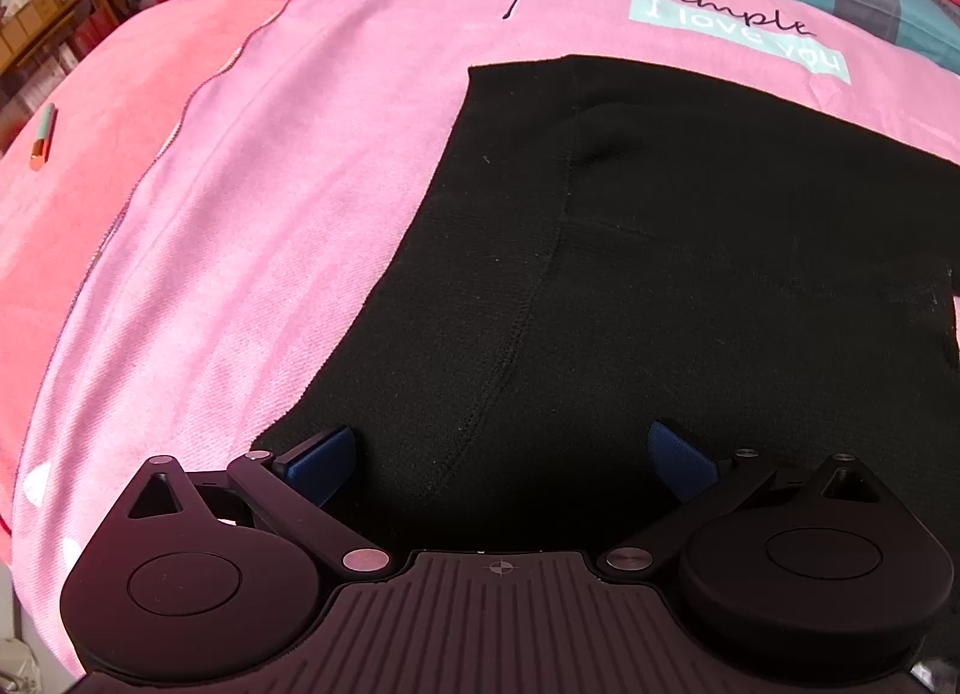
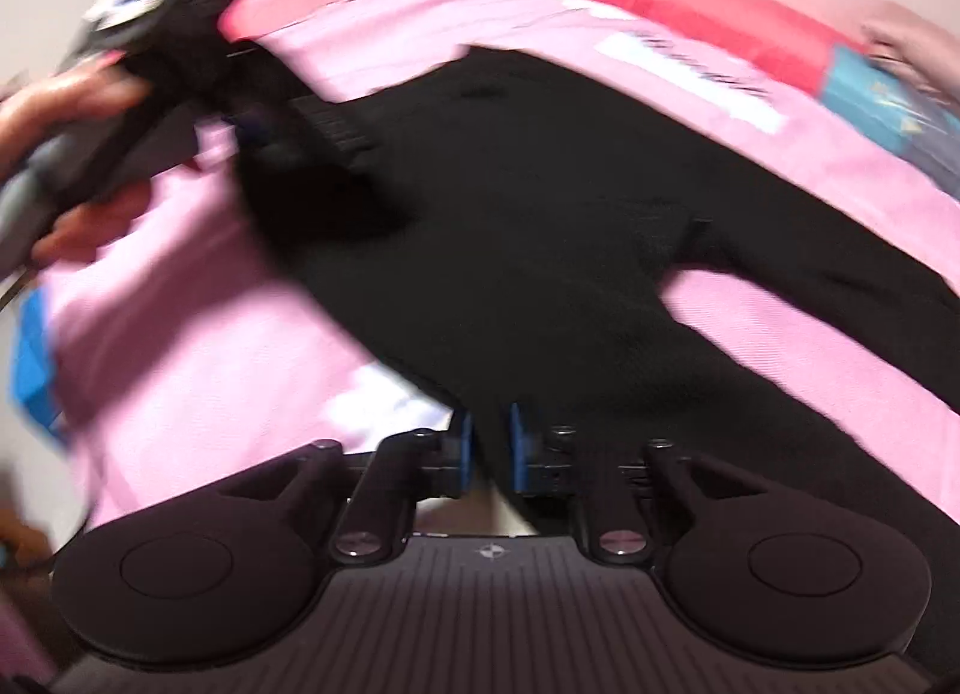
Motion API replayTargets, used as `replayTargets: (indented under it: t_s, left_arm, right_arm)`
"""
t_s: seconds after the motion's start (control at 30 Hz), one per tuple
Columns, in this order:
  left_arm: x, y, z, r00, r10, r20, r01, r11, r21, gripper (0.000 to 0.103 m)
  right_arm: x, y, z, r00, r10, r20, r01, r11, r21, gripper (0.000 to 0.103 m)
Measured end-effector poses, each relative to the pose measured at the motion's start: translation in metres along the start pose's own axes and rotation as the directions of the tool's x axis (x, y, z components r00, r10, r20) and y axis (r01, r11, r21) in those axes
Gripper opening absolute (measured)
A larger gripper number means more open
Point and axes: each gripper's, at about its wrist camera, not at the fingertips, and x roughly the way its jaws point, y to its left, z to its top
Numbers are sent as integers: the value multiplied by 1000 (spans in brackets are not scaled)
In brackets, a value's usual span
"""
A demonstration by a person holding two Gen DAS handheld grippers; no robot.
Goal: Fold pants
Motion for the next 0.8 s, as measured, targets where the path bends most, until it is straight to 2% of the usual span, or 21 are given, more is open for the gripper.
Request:
replayTargets:
  t_s: [0.07, 0.13, 0.23, 0.3, 0.33, 0.43, 0.53, 0.63, 0.73, 0.8]
  left_arm:
    - [0, 1, 0, 1000, -1, -1, 1, 1000, 1, 103]
    - [1, 1, 0, 1000, -1, -1, 1, 1000, 0, 103]
    - [2, 0, 1, 1000, 2, -2, -2, 1000, 4, 103]
    - [2, 0, 1, 1000, 3, -3, -3, 1000, 6, 103]
    - [2, 0, 1, 1000, 2, -2, -2, 1000, 7, 103]
    - [2, -1, 1, 1000, 4, -4, -4, 1000, 3, 103]
    - [2, 0, 1, 1000, 2, -6, -2, 1000, 9, 103]
    - [3, 0, 1, 1000, 1, -6, -1, 1000, 12, 103]
    - [3, 1, 1, 1000, 1, -6, -1, 1000, 18, 103]
    - [3, 2, 1, 1000, 0, -6, 0, 1000, 22, 103]
  right_arm:
    - [-3, 3, -2, 1000, -1, 6, 1, 1000, -20, 12]
    - [-6, -6, 4, 1000, -1, 15, 0, 999, 44, 17]
    - [-15, -18, 9, 996, -33, 87, 22, 992, 128, 28]
    - [-18, -23, 5, 992, -79, 97, 62, 984, 168, 50]
    - [-15, -27, 4, 992, -99, 78, 83, 980, 181, 54]
    - [-5, -26, -10, 993, -113, -19, 115, 978, 176, 57]
    - [-15, -18, -19, 993, -113, -21, 114, 985, 126, 59]
    - [-27, -28, -22, 994, -107, 13, 103, 975, 195, 60]
    - [-34, -41, -25, 987, -154, 48, 136, 954, 266, 61]
    - [-32, -48, -27, 982, -185, 38, 166, 940, 297, 66]
